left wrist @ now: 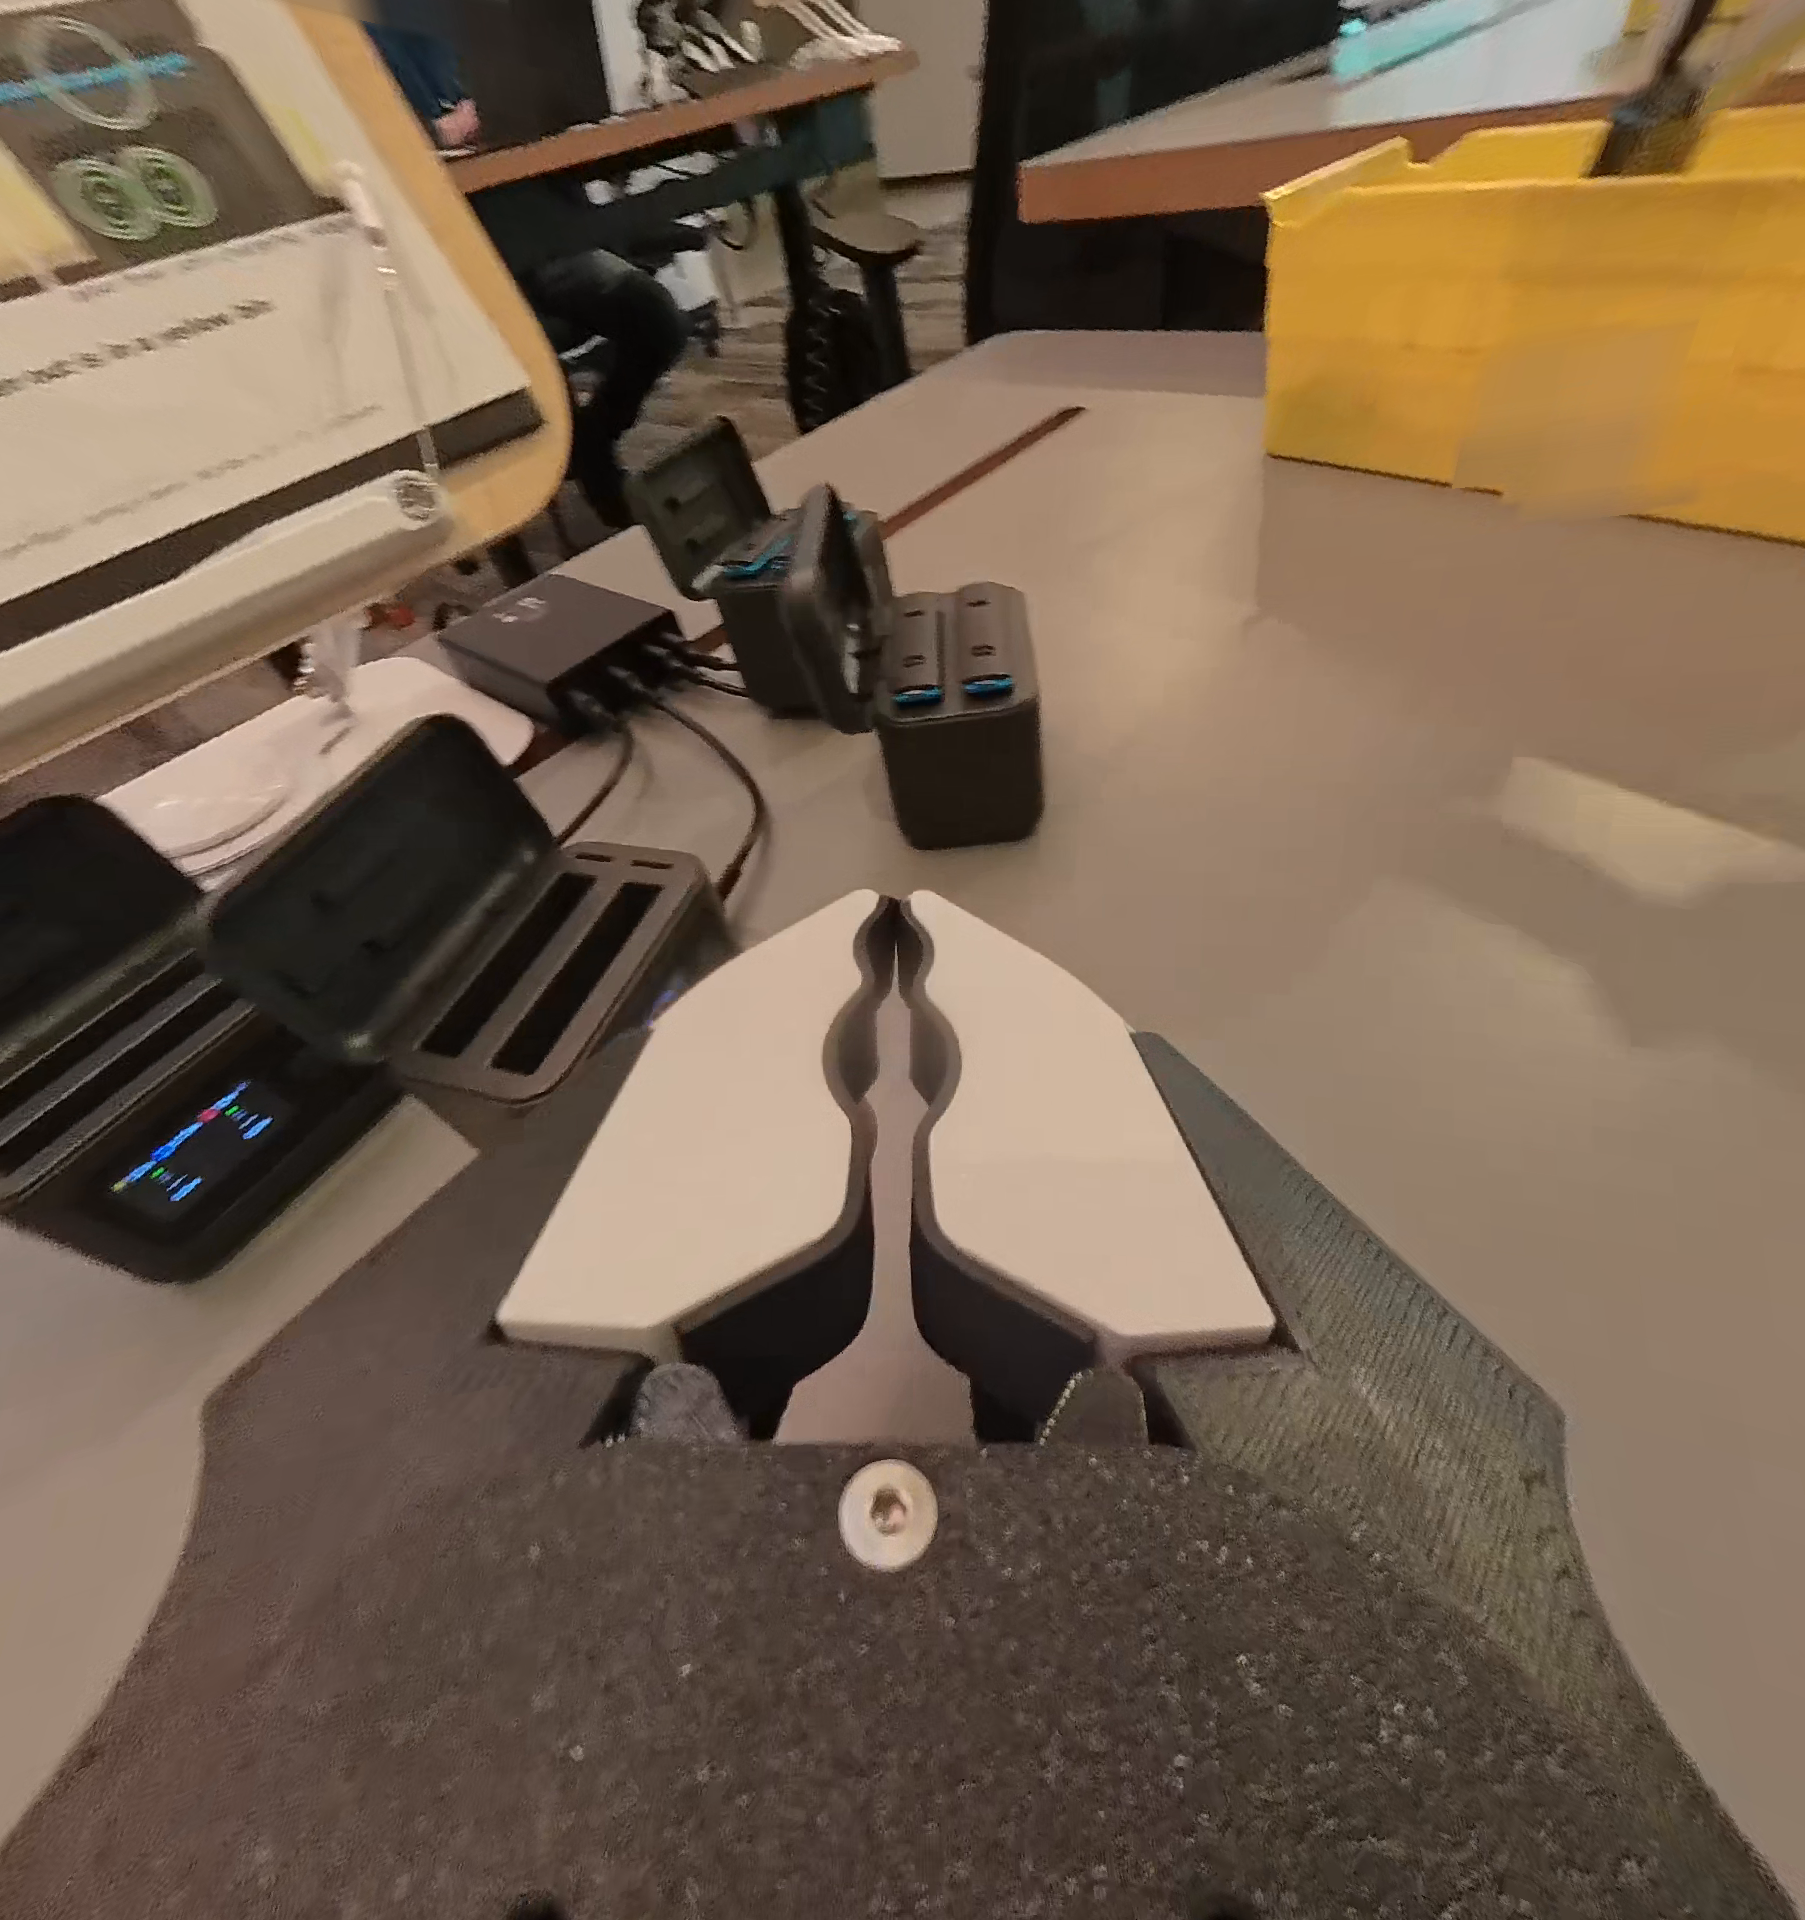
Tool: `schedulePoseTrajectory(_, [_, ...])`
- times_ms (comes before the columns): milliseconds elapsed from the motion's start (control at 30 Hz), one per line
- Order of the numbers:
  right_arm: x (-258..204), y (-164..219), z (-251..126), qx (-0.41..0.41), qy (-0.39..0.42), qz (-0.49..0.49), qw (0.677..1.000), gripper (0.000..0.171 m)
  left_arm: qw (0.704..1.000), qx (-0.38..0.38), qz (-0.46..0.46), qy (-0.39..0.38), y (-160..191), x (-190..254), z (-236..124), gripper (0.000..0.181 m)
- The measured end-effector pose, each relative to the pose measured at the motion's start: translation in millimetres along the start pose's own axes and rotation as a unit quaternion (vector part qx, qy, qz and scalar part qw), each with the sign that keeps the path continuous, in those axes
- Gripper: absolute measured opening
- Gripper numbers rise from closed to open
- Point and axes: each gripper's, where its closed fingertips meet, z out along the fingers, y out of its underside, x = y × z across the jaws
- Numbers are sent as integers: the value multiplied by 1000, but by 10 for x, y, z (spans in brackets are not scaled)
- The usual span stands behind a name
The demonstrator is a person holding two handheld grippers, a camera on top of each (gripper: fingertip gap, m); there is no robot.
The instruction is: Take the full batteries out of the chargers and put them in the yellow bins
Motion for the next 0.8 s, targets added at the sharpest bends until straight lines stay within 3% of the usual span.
schedulePoseTrajectory(400, [7, -77, 685, -23, -28, -61, 997, 14, 993, 44, -6, -114, -78, -261, -172, 0])
schedulePoseTrajectory(667, [112, -42, 861, -59, -16, -78, 995, 15, 993, 35, -8, -111, -16, -285, -143, 0])
schedulePoseTrajectory(800, [193, -50, 826, -61, 0, -67, 996, 23, 994, 31, -6, -107, -1, -277, -129, 0])
